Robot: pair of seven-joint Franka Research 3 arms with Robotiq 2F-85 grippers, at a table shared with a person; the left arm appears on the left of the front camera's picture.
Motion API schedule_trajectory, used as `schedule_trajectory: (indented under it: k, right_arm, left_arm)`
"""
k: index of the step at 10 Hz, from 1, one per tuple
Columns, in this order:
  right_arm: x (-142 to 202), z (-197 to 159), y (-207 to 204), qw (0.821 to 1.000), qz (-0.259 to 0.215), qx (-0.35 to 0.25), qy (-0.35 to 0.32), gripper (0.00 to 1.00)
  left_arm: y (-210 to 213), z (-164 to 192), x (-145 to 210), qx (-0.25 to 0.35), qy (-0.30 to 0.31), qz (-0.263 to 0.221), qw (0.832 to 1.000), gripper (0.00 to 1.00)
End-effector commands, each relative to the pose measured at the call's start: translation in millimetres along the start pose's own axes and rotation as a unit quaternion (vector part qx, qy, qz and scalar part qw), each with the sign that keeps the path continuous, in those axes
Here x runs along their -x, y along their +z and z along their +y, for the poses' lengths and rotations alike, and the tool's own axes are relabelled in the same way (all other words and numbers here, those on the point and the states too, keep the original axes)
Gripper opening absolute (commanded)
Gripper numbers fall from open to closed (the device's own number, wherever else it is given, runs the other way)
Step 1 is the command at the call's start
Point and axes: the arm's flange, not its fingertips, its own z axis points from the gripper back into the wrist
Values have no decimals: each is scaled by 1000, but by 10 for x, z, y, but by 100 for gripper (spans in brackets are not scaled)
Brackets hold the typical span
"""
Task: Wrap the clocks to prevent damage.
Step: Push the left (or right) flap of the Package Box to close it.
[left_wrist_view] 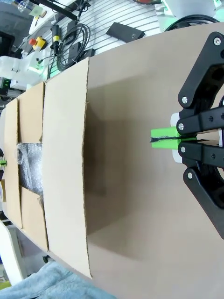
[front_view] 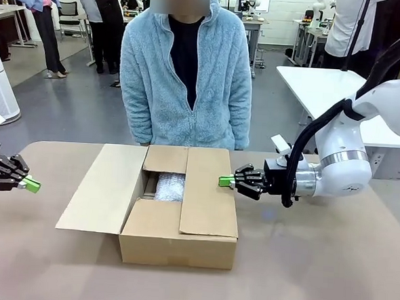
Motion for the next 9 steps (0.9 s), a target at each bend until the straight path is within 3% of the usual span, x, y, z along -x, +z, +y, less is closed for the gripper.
schedule_trajectory:
  k: [1, 3, 6, 9]
  right_arm:
    - [48, 25, -19, 1000, -3, 8, 1, 1]
    - [48, 25, -19, 1000, -3, 8, 1, 1]
    - [48, 25, -19, 1000, -3, 8, 1, 1]
    - [48, 25, -19, 1000, -3, 8, 1, 1]
  left_arm:
    - [-57, 9, 113, -6, 20, -27, 999, 0]
    - [-17, 0, 40, -1, 6, -5, 1000, 0]
    - [-407, 90, 100, -47, -47, -43, 997, 0]
    - [-723, 144, 85, -91, -78, -35, 992, 0]
